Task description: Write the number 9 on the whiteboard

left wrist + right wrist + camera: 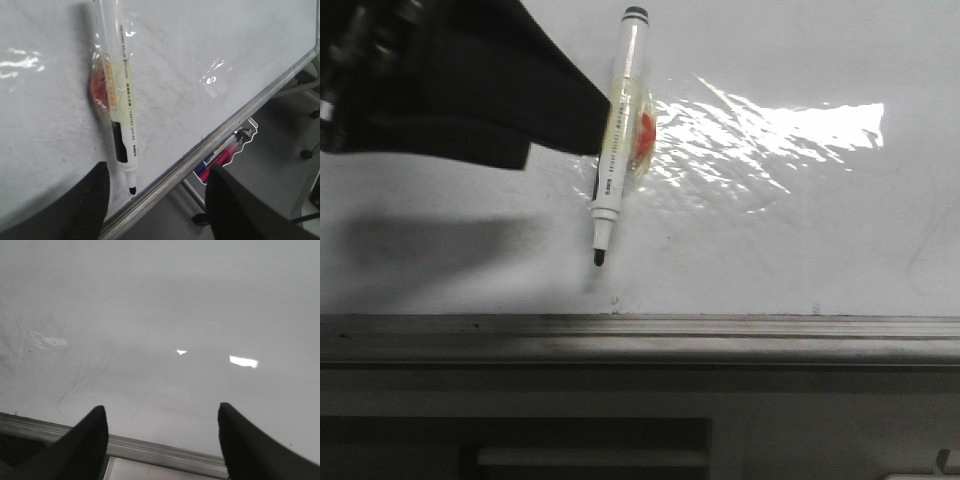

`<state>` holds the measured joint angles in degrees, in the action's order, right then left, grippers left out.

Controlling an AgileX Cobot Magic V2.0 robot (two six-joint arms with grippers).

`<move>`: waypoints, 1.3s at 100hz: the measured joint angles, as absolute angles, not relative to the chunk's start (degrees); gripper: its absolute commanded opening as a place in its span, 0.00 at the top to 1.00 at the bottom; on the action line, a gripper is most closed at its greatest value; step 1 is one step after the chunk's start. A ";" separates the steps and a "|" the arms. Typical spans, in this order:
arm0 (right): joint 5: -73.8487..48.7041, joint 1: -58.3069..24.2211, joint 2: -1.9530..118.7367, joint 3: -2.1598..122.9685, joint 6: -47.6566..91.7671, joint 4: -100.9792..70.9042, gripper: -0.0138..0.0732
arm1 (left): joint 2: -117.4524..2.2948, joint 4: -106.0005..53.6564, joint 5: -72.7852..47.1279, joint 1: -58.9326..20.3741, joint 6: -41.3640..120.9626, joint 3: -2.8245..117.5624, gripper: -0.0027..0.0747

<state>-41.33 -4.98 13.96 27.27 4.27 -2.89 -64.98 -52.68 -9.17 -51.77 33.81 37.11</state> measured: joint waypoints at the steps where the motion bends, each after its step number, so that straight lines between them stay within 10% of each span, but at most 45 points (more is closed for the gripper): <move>1: -41.47 -4.98 13.96 27.27 4.26 -2.89 0.36 | -65.58 -52.93 -8.84 -51.90 33.46 37.11 0.47; 29: -42.37 -4.98 13.96 27.27 4.26 -2.89 0.36 | -71.87 -57.69 -1.55 -52.62 31.86 37.11 0.51; 61: -42.37 -4.98 13.96 27.27 4.26 -2.89 0.36 | -74.75 -57.80 0.00 -52.76 31.72 37.38 1.00; 89: -42.52 -7.26 14.07 27.27 7.45 -6.96 0.36 | -72.39 -56.14 -5.61 -53.01 34.90 37.50 0.99; 130: -45.28 -18.84 25.95 27.27 47.59 -44.36 0.36 | -57.46 -54.36 -29.70 -53.01 61.14 35.26 0.99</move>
<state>-45.28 -18.84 25.95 27.27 47.59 -44.36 -57.46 -54.36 -29.70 -53.01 61.14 35.26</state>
